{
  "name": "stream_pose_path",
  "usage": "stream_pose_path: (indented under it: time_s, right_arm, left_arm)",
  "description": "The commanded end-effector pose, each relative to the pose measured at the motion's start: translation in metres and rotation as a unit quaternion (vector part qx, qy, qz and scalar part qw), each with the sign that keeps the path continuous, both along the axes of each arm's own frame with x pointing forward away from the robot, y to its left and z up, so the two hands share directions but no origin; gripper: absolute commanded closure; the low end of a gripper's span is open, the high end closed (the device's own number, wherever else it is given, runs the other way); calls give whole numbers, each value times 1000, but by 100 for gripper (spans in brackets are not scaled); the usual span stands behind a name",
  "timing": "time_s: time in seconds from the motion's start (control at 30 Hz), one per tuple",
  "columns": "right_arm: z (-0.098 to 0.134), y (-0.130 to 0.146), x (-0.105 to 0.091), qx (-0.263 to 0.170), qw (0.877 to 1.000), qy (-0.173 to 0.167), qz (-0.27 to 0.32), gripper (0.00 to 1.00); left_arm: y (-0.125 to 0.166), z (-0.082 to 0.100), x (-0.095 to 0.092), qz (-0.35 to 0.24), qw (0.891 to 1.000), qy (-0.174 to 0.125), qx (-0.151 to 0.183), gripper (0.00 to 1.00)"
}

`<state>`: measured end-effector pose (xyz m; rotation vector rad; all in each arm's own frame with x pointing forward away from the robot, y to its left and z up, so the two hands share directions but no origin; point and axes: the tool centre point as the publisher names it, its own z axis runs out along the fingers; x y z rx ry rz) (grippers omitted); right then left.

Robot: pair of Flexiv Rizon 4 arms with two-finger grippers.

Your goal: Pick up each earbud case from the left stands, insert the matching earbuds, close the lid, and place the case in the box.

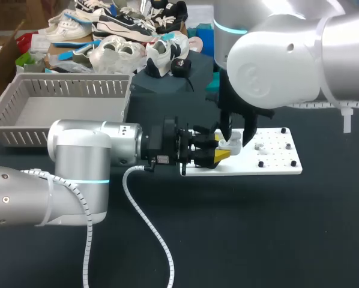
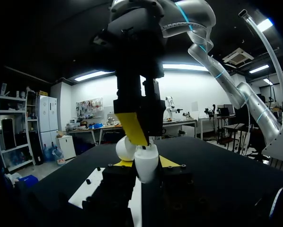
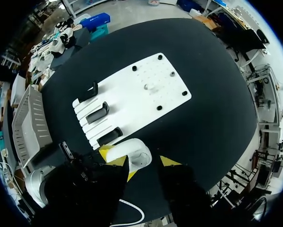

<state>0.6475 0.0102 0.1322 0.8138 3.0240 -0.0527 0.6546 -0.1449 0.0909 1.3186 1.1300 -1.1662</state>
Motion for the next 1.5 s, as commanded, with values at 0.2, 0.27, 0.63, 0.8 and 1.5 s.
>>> stream_pose_path:
  time_s: [0.2,0.27,0.63,0.8,1.5]
  right_arm:
    - [15,1,-5,8,1000,-27,-2,60]
    - [22,-3,-9,12,999,-41,-9,59]
    - [35,-47,-13,7,995,-99,-28,29]
    - [31,-62,-7,17,992,-125,-17,14]
    - [-11,-68,38,32,993,-114,17,42]
  left_arm:
    - [0,0,0,-1,1000,0,-1,100]
    - [0,0,0,-1,1000,0,-1,100]
    - [0,0,0,-1,1000,0,-1,100]
    - [0,0,0,-1,1000,0,-1,100]
    - [24,-3,1,8,1000,-5,12,100]
